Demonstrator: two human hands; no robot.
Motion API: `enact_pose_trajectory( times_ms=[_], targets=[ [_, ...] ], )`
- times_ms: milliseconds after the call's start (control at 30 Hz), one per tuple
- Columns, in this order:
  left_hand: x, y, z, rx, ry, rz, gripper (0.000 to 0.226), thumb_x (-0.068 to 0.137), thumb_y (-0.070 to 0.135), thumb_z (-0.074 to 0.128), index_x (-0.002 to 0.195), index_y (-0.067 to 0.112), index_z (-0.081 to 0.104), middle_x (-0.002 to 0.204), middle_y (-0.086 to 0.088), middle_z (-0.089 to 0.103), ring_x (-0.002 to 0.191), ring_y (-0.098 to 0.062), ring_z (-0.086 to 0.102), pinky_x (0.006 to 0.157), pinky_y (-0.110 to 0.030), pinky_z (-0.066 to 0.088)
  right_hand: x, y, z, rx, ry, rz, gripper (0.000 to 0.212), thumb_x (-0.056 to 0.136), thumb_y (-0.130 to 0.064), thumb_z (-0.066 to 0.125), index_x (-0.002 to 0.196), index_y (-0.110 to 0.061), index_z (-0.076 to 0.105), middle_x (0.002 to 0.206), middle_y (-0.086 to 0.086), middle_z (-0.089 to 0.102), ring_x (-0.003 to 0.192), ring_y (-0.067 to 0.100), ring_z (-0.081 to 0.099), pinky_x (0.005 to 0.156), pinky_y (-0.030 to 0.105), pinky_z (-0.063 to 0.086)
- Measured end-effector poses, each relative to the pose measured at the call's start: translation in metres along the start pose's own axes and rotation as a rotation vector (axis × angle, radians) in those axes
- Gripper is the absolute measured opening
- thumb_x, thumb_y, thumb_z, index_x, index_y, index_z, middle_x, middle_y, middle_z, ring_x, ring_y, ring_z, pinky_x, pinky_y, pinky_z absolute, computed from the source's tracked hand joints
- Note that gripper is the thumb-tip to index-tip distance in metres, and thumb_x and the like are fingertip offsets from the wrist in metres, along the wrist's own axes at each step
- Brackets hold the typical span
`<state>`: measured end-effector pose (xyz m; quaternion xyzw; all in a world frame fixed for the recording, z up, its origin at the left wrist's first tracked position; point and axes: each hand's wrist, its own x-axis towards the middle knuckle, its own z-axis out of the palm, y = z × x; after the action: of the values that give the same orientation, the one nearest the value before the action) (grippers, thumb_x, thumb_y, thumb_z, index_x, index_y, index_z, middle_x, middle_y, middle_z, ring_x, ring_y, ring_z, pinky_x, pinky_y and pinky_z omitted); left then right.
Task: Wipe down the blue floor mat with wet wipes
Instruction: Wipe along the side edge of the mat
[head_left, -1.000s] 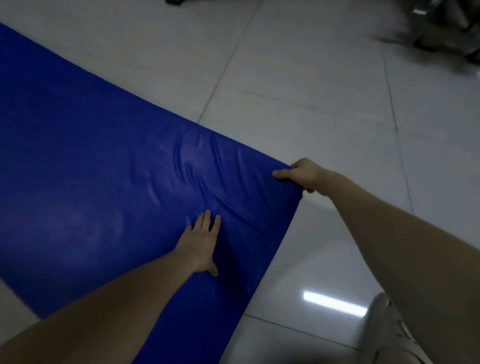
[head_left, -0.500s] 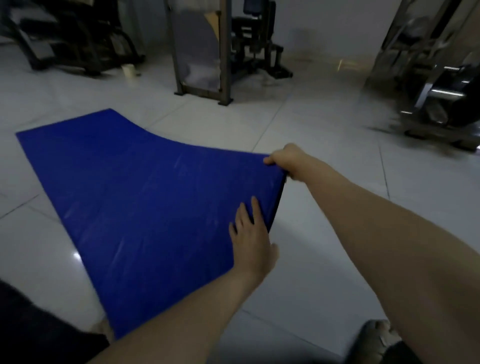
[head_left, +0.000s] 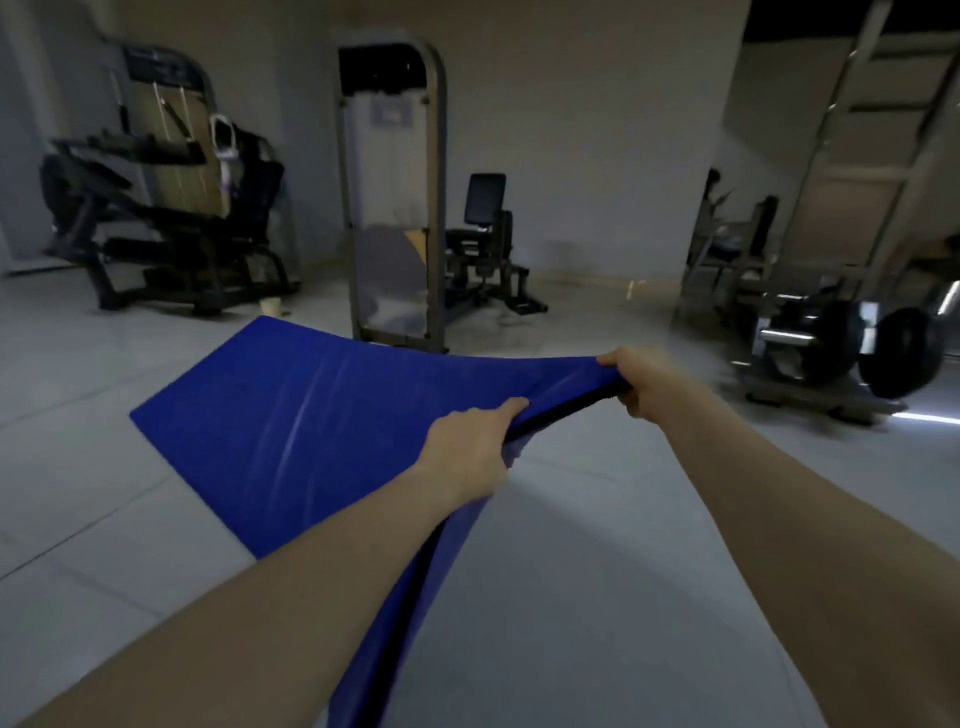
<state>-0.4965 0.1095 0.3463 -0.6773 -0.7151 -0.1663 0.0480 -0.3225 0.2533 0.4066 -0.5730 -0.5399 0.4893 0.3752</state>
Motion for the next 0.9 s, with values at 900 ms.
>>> enact_pose_trajectory(
  times_ms=[900],
  targets=[
    [0.001, 0.164, -0.092, -0.128, 0.261, 0.698, 0.049, 0.088, 0.006, 0.056, 0.128, 0.034, 0.06, 0.109, 0.008, 0.07, 0.09, -0.016, 0.065, 0.071, -0.025, 0.041, -0.189, 0.083, -0.229, 0.704, 0.078, -0.025, 0.066, 0.086, -0.071, 0.057, 0.067, -0.008, 0.064, 0.051, -0.002, 0.039, 0.036, 0.008, 0.025, 0.036, 0.017, 0.017]
  ],
)
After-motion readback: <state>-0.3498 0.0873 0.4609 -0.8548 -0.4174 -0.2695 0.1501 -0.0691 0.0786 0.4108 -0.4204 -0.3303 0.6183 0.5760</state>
